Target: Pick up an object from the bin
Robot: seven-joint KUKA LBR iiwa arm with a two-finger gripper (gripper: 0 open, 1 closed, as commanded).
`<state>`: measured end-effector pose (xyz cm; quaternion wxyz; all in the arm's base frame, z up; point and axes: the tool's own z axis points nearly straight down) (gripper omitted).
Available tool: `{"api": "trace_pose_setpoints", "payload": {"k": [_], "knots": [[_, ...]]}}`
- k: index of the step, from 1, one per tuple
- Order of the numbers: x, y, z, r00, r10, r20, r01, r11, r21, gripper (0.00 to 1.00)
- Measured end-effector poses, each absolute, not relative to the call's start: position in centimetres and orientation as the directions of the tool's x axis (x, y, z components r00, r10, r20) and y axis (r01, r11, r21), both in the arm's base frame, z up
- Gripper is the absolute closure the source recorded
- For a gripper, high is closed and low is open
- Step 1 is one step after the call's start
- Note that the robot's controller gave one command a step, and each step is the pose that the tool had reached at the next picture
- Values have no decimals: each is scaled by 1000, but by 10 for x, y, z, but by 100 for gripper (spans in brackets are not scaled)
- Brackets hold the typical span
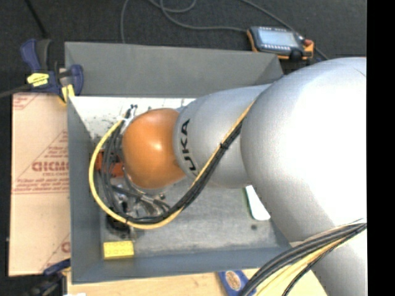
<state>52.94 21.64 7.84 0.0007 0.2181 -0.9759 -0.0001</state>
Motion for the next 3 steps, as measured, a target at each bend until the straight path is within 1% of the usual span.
{"api": "trace_pose_setpoints", "payload": {"k": [1, 2, 3], "knots": [[528, 208, 103, -905, -426, -4, -426, 905, 1, 100], [534, 207, 118, -907, -421, -7, -421, 907, -1, 100], [526, 201, 162, -906, -422, 6, -422, 906, 0, 100]]}}
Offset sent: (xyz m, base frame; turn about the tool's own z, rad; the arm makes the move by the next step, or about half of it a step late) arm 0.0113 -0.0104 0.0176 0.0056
